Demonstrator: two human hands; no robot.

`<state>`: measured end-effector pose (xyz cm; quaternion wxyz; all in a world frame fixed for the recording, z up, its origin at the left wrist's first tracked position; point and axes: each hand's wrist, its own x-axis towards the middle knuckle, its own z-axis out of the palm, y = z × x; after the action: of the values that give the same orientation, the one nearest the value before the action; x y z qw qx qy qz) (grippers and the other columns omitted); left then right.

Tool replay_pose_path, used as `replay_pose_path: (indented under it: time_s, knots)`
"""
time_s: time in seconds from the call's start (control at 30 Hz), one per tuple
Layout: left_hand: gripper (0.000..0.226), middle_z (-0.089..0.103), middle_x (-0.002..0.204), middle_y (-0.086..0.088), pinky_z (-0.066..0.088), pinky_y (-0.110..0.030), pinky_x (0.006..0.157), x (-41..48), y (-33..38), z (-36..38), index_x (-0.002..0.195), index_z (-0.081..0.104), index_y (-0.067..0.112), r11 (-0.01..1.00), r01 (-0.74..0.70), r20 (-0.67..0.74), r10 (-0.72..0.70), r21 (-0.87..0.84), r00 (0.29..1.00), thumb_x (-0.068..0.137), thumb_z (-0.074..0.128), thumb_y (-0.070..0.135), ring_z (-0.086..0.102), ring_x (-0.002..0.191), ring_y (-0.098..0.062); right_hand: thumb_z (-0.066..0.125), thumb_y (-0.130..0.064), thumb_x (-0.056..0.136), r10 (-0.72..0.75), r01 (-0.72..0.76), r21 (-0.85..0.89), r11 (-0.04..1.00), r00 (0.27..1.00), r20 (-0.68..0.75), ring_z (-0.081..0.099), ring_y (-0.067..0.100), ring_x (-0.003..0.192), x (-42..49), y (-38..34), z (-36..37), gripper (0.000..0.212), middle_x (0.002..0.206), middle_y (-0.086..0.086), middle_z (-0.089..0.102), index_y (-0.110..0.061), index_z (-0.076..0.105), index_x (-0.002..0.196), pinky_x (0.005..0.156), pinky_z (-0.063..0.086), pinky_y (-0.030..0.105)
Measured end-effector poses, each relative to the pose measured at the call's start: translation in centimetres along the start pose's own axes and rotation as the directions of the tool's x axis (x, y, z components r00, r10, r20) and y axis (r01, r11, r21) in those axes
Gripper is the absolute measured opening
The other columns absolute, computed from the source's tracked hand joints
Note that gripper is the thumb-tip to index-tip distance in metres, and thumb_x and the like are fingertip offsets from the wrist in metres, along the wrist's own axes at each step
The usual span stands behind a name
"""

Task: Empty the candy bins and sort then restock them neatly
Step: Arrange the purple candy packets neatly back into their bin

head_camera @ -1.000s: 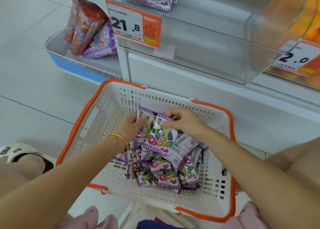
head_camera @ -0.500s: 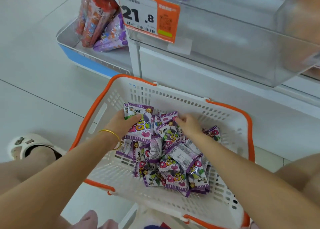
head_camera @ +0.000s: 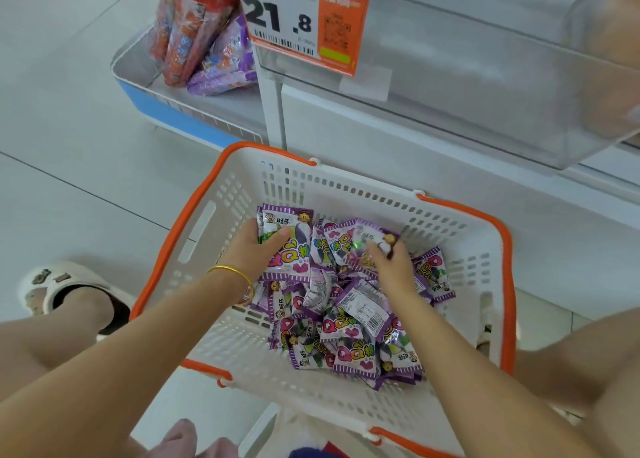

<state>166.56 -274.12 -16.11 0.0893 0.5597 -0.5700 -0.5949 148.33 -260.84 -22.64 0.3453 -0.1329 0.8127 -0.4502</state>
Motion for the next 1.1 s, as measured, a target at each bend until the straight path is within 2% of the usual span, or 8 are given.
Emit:
replay_pose_path:
  time_s: [0.13,0.23,0.5,0.6,0.7,0.83,0.97,1.1]
  knots:
    - [0.034,0.065,0.108,-0.010,0.052,-0.051,0.088,-0.6,0.7,0.9,0.110,0.046,0.022,1.000,-0.021,-0.027,0.021,0.023,0.999,0.089,0.058,0.045,0.064,0.097,-0.031,0.052,-0.036,0.095,0.031,-0.065,0.286,0.956,0.992,0.122,0.058,0.021,0.104,-1.3,-3.5,-0.9,0.014,0.110,0.000,0.062,-0.027,0.058,0.104,0.097,0.045,0.046]
    - [0.042,0.061,0.114,-0.010,0.051,-0.051,0.089,-1.2,1.4,1.8,0.121,0.044,0.015,0.997,-0.048,-0.040,0.050,0.056,0.998,0.092,0.053,0.045,0.060,0.103,-0.031,0.052,-0.042,0.094,-0.059,-0.019,0.235,0.972,0.947,0.317,0.063,0.021,0.097,-3.1,-5.8,0.6,0.027,0.107,0.002,0.066,-0.022,0.060,0.111,0.082,0.051,0.039]
    - [0.047,0.057,0.116,-0.005,0.058,-0.040,0.066,-2.1,2.7,2.7,0.123,0.044,0.020,0.989,0.047,0.018,-0.045,-0.144,0.999,0.093,0.040,0.056,0.058,0.109,-0.028,0.044,-0.032,0.099,-0.247,0.235,0.077,0.969,0.937,0.245,0.051,-0.002,0.087,-5.3,-7.0,2.7,0.010,0.093,-0.016,0.055,-0.030,0.054,0.096,0.072,0.037,0.007]
    - [0.079,0.056,0.125,-0.005,0.056,-0.050,0.082,-2.2,2.6,2.8,0.132,0.039,0.028,0.969,0.114,0.106,-0.092,-0.219,0.990,0.073,0.050,0.079,0.057,0.114,-0.027,0.038,-0.029,0.102,-0.223,0.187,0.144,0.972,0.929,0.296,0.044,-0.007,0.091,-5.8,-7.3,3.5,0.013,0.097,-0.024,0.047,-0.031,0.047,0.109,0.073,0.034,0.003]
    - [0.065,0.061,0.117,-0.004,0.050,-0.049,0.094,-2.3,2.3,3.1,0.124,0.042,0.017,0.974,0.035,0.096,-0.014,-0.223,0.995,0.076,0.073,0.048,0.061,0.108,-0.022,0.032,-0.029,0.103,-0.176,0.108,0.214,0.971,0.927,0.330,0.044,-0.010,0.095,-5.9,-6.9,4.7,0.021,0.103,-0.026,0.046,-0.026,0.045,0.119,0.078,0.031,-0.006]
    - [0.034,0.070,0.100,-0.010,0.058,-0.045,0.078,-1.3,1.9,2.2,0.110,0.051,0.021,0.948,0.085,0.103,-0.056,-0.306,0.993,0.083,0.071,0.022,0.070,0.085,-0.025,0.029,-0.058,0.096,0.001,-0.098,0.316,0.944,0.956,0.294,0.043,0.013,0.130,-4.7,-5.6,5.3,0.060,0.138,-0.008,0.048,-0.021,0.044,0.141,0.113,0.032,0.038]
    - [0.038,0.070,0.102,-0.010,0.058,-0.044,0.075,-0.3,1.7,1.0,0.115,0.048,0.020,0.941,0.110,0.102,-0.081,-0.321,0.991,0.084,0.069,0.019,0.069,0.084,-0.025,0.040,-0.030,0.101,0.016,-0.018,-0.081,0.997,1.000,-0.017,0.051,0.034,0.118,-0.2,-2.4,3.6,0.044,0.127,0.019,0.054,0.002,0.051,0.129,0.099,0.044,0.044]
    - [0.047,0.070,0.104,-0.011,0.056,-0.050,0.082,0.0,1.2,1.0,0.123,0.047,0.018,0.939,0.136,0.106,-0.108,-0.315,0.988,0.083,0.071,0.021,0.070,0.090,-0.029,0.053,-0.037,0.094,0.086,-0.036,-0.521,0.853,0.994,0.071,0.041,0.033,0.129,3.5,0.6,3.7,0.056,0.142,0.015,0.042,-0.005,0.039,0.139,0.103,0.038,0.044]
